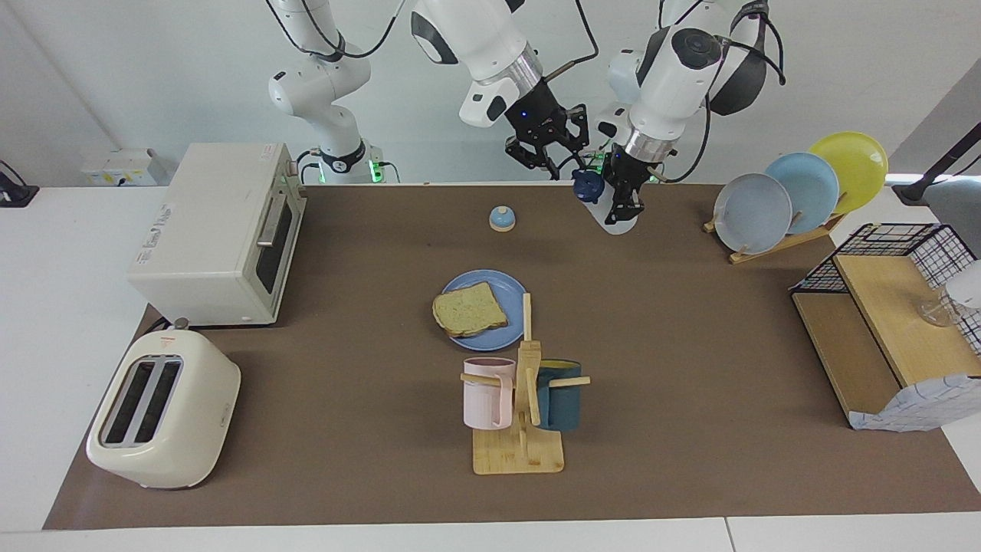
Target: Put bread on plate and add seasoning
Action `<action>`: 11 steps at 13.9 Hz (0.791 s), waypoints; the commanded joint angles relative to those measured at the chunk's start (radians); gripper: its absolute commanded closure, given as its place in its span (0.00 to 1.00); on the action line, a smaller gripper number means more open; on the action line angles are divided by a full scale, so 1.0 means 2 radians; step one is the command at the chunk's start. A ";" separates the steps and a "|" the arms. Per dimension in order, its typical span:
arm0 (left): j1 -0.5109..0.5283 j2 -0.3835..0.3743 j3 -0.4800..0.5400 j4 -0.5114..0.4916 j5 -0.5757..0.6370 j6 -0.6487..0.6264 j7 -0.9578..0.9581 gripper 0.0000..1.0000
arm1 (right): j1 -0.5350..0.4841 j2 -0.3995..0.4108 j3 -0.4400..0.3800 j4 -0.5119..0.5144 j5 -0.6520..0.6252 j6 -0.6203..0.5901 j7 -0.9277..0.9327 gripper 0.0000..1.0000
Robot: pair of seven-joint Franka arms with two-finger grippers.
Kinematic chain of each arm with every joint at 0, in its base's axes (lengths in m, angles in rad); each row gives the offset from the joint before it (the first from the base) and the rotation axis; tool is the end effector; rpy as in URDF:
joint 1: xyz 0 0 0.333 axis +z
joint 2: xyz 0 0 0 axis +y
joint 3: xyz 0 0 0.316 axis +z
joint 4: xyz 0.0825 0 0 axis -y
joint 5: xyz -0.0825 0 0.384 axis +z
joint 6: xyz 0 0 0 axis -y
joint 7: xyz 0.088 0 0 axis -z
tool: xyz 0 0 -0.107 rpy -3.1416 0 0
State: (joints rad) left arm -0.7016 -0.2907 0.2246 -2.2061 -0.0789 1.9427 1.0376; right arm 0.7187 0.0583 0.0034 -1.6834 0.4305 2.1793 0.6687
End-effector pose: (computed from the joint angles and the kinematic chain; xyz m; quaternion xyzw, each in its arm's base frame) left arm 0.4179 -0.2148 0.4997 0.7316 -0.6782 0.0281 0.0635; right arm 0.4541 0.4207 0.6034 -0.9554 0.0557 -0.0362 0.2876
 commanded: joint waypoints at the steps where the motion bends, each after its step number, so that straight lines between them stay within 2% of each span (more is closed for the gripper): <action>1: -0.001 -0.016 -0.002 -0.014 0.010 0.013 -0.011 1.00 | 0.002 -0.015 0.001 -0.020 -0.010 0.012 0.014 0.60; 8: -0.003 -0.016 -0.002 -0.014 0.010 0.015 -0.012 1.00 | 0.012 -0.009 0.002 -0.023 -0.010 0.029 0.015 0.60; 11: -0.003 -0.016 -0.002 -0.014 0.010 0.015 -0.013 1.00 | 0.012 -0.008 0.002 -0.023 -0.010 0.029 0.015 0.66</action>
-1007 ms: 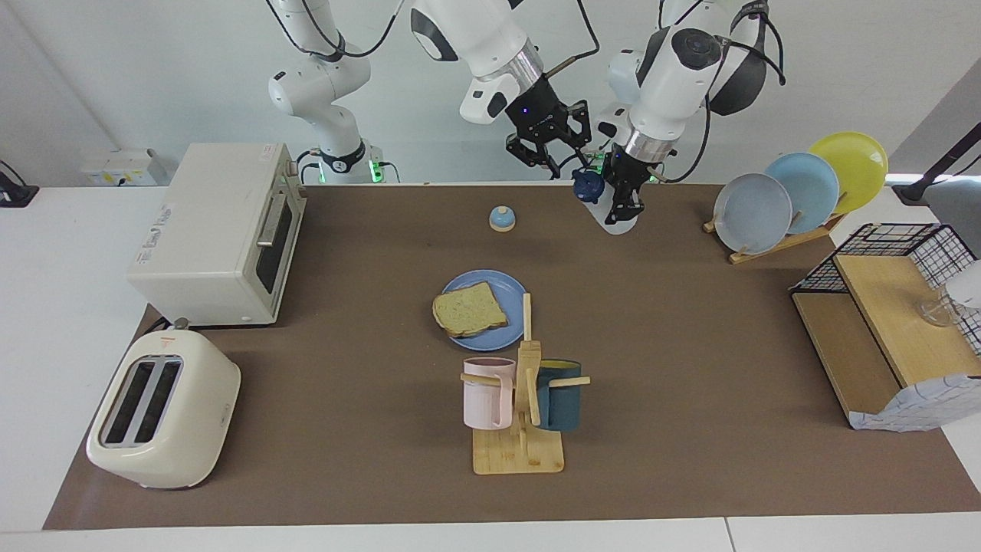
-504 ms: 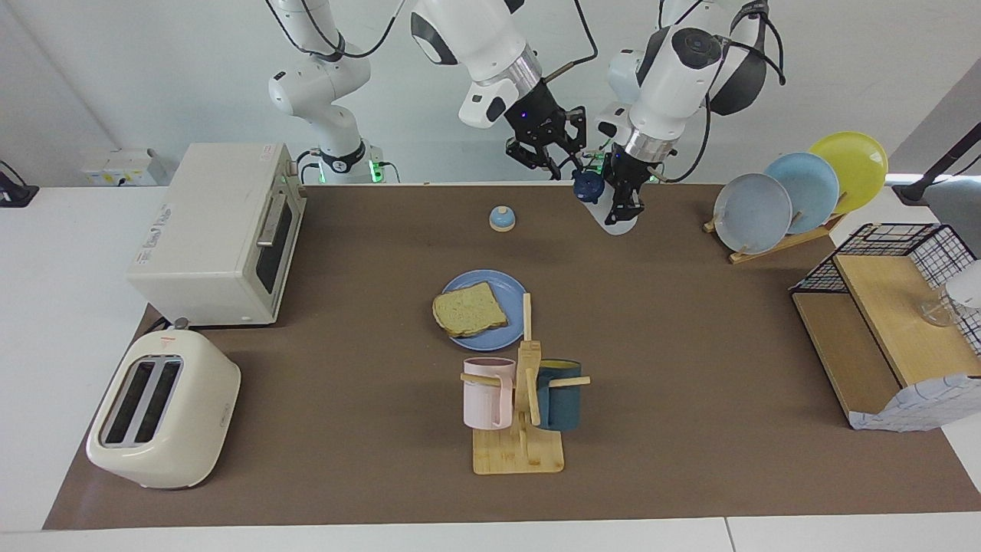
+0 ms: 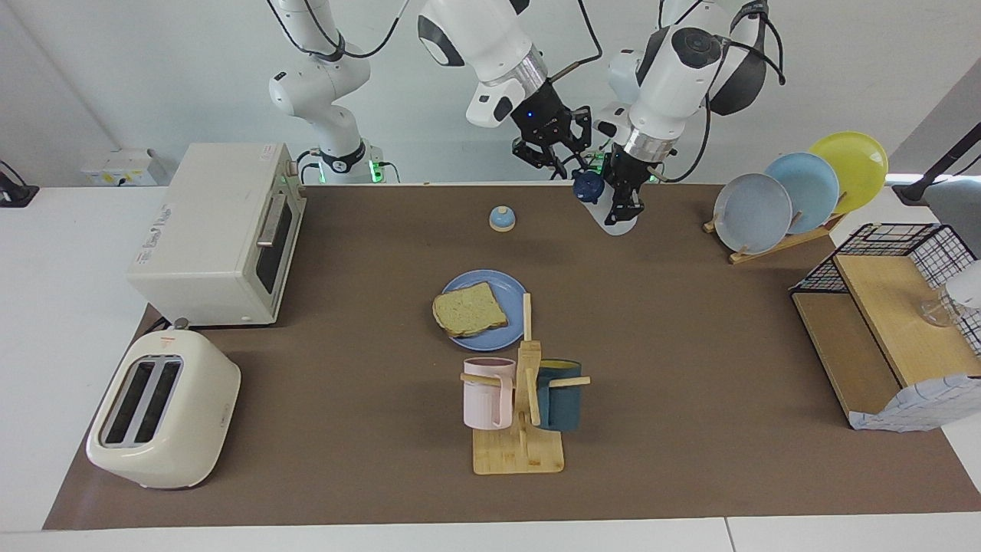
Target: Put bread on plate and add seasoning
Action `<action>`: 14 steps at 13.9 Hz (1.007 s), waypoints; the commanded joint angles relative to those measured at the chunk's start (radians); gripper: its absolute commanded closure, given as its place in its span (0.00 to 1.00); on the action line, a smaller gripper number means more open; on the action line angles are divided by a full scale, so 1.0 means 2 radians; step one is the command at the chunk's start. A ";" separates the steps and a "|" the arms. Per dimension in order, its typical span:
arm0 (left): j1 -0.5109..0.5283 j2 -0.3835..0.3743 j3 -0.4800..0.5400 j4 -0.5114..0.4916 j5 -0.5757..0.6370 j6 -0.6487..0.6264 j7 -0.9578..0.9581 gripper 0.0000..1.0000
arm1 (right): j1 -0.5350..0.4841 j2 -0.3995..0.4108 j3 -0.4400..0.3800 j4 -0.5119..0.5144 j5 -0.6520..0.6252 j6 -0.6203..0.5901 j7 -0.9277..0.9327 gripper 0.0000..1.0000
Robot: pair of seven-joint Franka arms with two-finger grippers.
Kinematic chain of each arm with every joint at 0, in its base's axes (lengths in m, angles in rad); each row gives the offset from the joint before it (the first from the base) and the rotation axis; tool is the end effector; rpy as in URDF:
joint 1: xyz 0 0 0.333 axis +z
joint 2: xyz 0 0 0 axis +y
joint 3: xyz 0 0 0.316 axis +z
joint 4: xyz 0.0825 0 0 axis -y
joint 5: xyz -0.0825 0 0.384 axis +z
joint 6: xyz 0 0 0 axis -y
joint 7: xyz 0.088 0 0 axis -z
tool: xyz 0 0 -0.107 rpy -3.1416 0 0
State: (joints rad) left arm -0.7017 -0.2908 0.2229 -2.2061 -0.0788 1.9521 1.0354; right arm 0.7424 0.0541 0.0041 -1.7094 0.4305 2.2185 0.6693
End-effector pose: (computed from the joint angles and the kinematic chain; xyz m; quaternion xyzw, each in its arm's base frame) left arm 0.4184 -0.2159 0.5006 0.7319 -0.6778 0.0325 0.0620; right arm 0.4451 0.4300 0.5970 -0.9544 0.0504 -0.0405 0.2915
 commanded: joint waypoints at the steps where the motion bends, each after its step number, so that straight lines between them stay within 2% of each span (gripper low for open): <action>1: -0.003 -0.016 -0.001 -0.014 0.010 0.010 -0.011 1.00 | 0.000 -0.006 0.002 -0.010 -0.010 0.009 0.014 0.67; 3: -0.003 -0.016 -0.001 -0.013 0.010 0.010 -0.011 1.00 | -0.001 -0.006 0.002 -0.010 -0.009 0.008 0.014 0.73; 5: -0.003 -0.016 -0.001 -0.013 0.010 0.011 -0.011 1.00 | -0.001 -0.006 0.001 -0.009 -0.009 0.009 0.014 0.93; 6: -0.003 -0.016 -0.001 -0.013 0.009 0.011 -0.011 1.00 | -0.001 -0.006 0.001 -0.009 -0.008 0.009 0.015 0.99; 14: -0.001 -0.016 -0.001 -0.013 0.010 0.011 -0.011 1.00 | -0.010 -0.002 -0.001 -0.004 0.000 0.025 0.046 1.00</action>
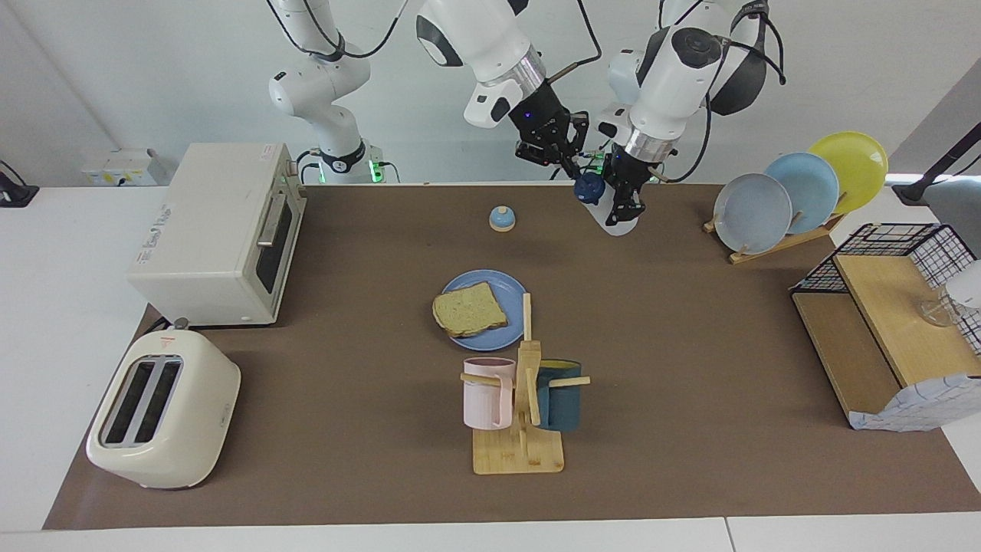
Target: Put bread on plate and add seasoning
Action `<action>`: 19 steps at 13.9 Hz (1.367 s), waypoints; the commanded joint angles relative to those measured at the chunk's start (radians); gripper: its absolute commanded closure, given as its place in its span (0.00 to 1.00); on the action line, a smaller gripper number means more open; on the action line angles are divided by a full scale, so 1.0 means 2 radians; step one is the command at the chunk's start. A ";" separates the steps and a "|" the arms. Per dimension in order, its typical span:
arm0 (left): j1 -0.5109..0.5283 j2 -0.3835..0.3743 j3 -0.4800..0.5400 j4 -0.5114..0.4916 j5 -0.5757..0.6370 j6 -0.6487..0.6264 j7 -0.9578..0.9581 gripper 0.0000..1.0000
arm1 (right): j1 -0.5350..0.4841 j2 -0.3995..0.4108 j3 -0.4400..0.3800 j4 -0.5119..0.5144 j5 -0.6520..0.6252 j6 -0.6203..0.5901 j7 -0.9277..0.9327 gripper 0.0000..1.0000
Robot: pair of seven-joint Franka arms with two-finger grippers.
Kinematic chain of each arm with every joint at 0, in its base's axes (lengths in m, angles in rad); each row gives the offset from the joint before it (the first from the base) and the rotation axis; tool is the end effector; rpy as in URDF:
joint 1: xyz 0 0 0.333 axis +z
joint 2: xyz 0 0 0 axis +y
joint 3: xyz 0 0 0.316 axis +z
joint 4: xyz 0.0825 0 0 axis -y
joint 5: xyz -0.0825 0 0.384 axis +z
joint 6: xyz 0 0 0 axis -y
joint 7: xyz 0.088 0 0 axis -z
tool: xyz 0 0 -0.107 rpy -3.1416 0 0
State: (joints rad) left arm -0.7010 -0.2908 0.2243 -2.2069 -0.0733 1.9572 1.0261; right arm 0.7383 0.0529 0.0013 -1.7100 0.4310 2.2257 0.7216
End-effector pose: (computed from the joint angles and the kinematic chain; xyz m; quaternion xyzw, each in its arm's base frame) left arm 0.4195 -0.2148 0.5006 0.7353 -0.6743 0.0337 0.0592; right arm 0.4484 0.4267 0.5982 -0.9516 0.0793 -0.0367 0.2947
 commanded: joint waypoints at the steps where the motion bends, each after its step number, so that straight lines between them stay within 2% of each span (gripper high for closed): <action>1: -0.002 -0.016 -0.002 -0.013 0.007 0.008 -0.005 1.00 | -0.012 -0.001 0.002 -0.004 0.001 0.043 0.034 1.00; 4: -0.001 -0.016 -0.002 -0.013 0.007 0.008 -0.005 1.00 | -0.016 -0.002 0.000 -0.004 0.030 0.051 0.060 1.00; 10: -0.001 -0.016 -0.002 -0.013 0.012 0.008 -0.005 1.00 | -0.036 -0.004 -0.001 -0.009 0.029 0.042 0.046 0.99; 11: -0.001 -0.016 -0.002 -0.013 0.012 0.008 -0.005 1.00 | -0.039 -0.007 -0.001 -0.016 0.028 0.041 0.034 0.45; 12: -0.001 -0.016 -0.002 -0.013 0.012 0.008 -0.005 1.00 | -0.049 -0.010 -0.001 -0.025 0.028 0.036 0.024 0.00; 16: 0.000 -0.015 -0.002 -0.012 0.014 0.008 -0.005 1.00 | -0.101 -0.020 -0.003 -0.036 0.019 -0.036 0.010 0.00; 19: -0.004 -0.008 -0.002 -0.002 0.053 0.012 -0.017 1.00 | -0.166 -0.023 -0.003 -0.039 0.018 -0.094 -0.045 0.00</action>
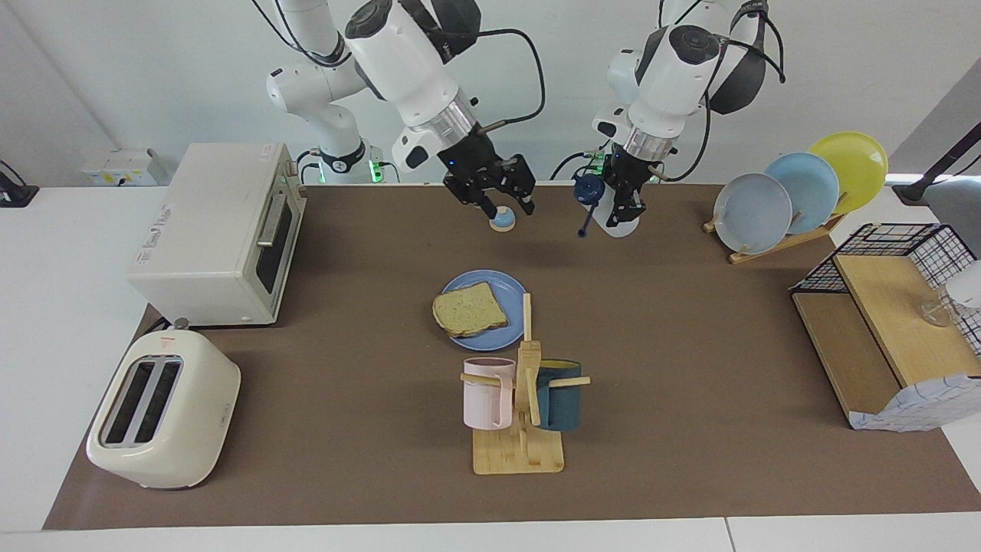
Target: Put bread on plate and add seasoning
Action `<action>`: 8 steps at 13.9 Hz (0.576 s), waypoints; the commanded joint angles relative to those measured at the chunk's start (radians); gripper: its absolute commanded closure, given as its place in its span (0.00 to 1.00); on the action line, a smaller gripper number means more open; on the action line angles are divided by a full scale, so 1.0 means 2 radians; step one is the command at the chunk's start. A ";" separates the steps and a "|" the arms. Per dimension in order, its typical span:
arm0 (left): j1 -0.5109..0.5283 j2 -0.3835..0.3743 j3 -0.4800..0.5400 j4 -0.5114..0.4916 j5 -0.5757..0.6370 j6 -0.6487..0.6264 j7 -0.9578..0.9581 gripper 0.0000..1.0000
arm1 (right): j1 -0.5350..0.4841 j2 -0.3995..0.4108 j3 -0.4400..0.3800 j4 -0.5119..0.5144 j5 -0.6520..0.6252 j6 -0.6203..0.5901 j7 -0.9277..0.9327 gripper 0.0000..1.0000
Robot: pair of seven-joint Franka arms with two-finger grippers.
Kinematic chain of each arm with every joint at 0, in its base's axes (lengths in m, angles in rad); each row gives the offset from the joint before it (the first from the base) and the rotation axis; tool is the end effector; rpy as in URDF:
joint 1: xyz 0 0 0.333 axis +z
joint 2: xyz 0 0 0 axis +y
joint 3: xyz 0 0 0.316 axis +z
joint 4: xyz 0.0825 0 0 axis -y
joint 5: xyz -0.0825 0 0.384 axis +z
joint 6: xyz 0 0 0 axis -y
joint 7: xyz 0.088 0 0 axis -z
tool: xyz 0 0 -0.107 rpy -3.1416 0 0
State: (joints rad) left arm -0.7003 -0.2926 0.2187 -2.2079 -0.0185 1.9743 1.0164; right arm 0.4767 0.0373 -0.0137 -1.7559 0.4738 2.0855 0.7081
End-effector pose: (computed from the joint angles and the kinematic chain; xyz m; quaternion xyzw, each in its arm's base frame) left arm 0.4212 -0.2143 0.5023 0.7313 -0.6803 0.0355 0.0317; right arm 0.5296 0.2899 0.5697 -0.9442 0.2014 0.0029 0.2605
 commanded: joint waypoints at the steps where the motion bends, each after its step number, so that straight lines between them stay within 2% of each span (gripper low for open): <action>1: -0.006 -0.003 -0.003 0.006 0.053 0.003 -0.024 1.00 | -0.046 -0.015 0.002 -0.016 -0.020 -0.033 -0.061 0.00; 3: -0.006 0.026 -0.020 0.037 0.098 -0.003 -0.043 1.00 | -0.094 -0.014 0.004 -0.006 -0.120 -0.094 -0.154 0.00; 5: -0.006 0.057 -0.030 0.068 0.120 -0.005 -0.057 1.00 | -0.148 -0.012 0.002 0.014 -0.155 -0.147 -0.237 0.00; 6: -0.007 0.082 -0.042 0.091 0.139 -0.012 -0.075 1.00 | -0.176 -0.011 0.002 0.033 -0.175 -0.178 -0.259 0.00; 8: -0.009 0.142 -0.068 0.143 0.182 -0.044 -0.121 1.00 | -0.189 -0.003 0.003 0.085 -0.259 -0.246 -0.276 0.00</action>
State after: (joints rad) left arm -0.7028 -0.1510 0.1203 -2.0590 0.2694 1.9574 0.8599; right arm 0.1252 0.0223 -0.0244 -1.6800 0.0713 1.7060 0.1926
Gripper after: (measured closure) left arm 0.537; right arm 0.000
